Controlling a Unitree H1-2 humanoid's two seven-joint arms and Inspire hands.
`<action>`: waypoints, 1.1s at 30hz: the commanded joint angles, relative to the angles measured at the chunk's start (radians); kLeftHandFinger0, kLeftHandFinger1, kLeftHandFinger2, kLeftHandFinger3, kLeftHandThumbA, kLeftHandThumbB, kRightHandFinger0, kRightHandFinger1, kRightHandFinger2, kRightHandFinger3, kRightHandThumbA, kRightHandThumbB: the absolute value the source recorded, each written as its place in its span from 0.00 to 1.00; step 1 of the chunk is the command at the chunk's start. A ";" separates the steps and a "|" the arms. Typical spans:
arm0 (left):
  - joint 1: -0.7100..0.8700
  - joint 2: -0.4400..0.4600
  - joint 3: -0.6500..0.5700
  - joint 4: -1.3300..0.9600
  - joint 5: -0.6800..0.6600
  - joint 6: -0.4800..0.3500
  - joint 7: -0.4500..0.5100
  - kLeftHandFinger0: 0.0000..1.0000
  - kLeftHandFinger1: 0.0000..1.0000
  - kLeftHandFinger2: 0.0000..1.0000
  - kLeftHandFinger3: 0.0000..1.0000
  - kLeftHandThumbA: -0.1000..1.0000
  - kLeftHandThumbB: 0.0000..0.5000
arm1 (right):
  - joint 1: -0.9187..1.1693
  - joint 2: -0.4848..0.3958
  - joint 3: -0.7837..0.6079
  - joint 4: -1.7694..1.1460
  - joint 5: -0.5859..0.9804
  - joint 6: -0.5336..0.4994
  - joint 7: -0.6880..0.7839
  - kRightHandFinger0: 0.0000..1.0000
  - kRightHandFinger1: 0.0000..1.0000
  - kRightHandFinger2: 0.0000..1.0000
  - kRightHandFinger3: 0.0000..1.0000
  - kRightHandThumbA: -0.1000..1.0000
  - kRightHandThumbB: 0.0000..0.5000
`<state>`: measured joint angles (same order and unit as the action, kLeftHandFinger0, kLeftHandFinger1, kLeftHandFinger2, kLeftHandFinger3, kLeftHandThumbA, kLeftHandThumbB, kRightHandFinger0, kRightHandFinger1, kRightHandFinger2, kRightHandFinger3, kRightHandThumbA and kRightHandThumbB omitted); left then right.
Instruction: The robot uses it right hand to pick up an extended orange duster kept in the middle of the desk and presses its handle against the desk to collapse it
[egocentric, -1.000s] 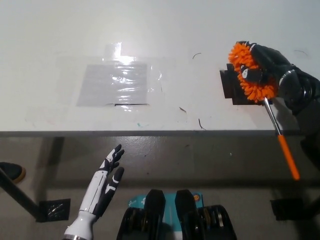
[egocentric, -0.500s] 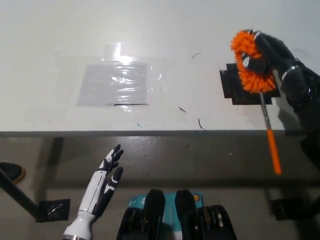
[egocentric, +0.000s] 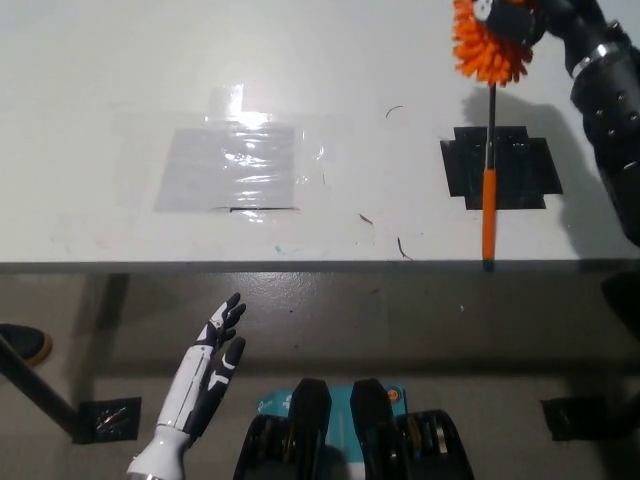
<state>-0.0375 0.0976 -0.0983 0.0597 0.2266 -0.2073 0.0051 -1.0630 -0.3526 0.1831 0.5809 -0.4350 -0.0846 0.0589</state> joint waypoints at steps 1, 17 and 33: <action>0.004 0.007 0.015 -0.035 -0.015 -0.007 0.003 1.00 1.00 1.00 1.00 1.00 0.25 | -0.249 -0.153 -0.106 -0.375 0.146 0.356 0.270 0.03 0.48 0.79 0.84 0.00 0.24; 0.035 0.000 0.012 -0.043 -0.024 0.003 -0.002 1.00 1.00 1.00 1.00 1.00 0.30 | -0.177 0.114 -0.212 -0.122 0.008 -0.021 -0.333 0.00 0.16 0.63 0.71 0.00 0.26; 0.032 -0.001 0.017 -0.039 -0.040 -0.006 -0.002 1.00 1.00 1.00 1.00 1.00 0.29 | -0.186 0.148 -0.113 0.337 -0.114 -0.364 -0.751 0.00 0.00 0.56 0.66 0.00 0.15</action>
<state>-0.0135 0.0972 -0.0976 0.0599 0.2227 -0.2042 0.0051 -1.1302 -0.2006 0.0310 0.7774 -0.4289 -0.1160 -0.2606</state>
